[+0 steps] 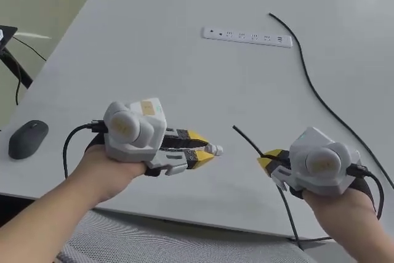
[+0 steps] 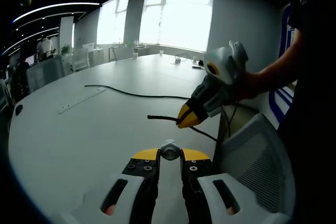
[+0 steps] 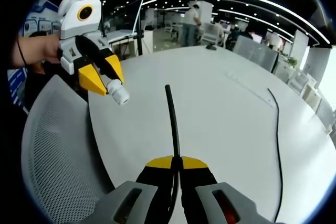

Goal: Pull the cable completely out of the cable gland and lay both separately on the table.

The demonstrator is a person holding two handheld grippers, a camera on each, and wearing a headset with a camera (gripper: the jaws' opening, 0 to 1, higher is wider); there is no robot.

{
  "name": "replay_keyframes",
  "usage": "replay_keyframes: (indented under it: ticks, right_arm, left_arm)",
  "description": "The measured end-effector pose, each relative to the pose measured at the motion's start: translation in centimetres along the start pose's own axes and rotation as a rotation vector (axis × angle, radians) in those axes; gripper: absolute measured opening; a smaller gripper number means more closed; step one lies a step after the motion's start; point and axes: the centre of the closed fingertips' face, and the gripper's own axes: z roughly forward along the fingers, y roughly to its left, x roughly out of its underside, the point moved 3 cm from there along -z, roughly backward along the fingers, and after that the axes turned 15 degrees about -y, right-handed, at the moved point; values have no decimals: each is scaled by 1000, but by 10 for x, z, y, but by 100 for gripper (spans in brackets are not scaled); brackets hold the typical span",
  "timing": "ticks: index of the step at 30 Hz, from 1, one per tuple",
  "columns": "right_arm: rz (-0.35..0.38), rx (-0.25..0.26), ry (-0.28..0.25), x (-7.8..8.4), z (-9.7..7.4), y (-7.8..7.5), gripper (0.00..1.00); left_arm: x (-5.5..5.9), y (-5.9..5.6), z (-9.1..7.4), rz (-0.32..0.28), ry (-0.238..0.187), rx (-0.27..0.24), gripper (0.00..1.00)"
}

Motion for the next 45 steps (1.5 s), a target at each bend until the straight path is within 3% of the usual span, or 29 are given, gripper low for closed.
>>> replay_keyframes:
  ticks: [5,15,30,38,45]
  right_arm:
    - [20,13,-8,-10,5,-3,0]
    - [41,42,1,-30,23,-10,0]
    - [-3,63,20,-71,51,-17,0]
    - [-36,26,71,-72,69,-14,0]
    - [-43,33,80,-79,80,-15,0]
  left_arm:
    - [2,5,-7,-11,-12,-8,16]
    - [20,14,-24,-37,-12,-1,16]
    - [33,36,-45,-63,-29,12,16]
    - [43,38,-54,-87,-35,10,16]
    - [51,41,-61,-97,-34,10,16]
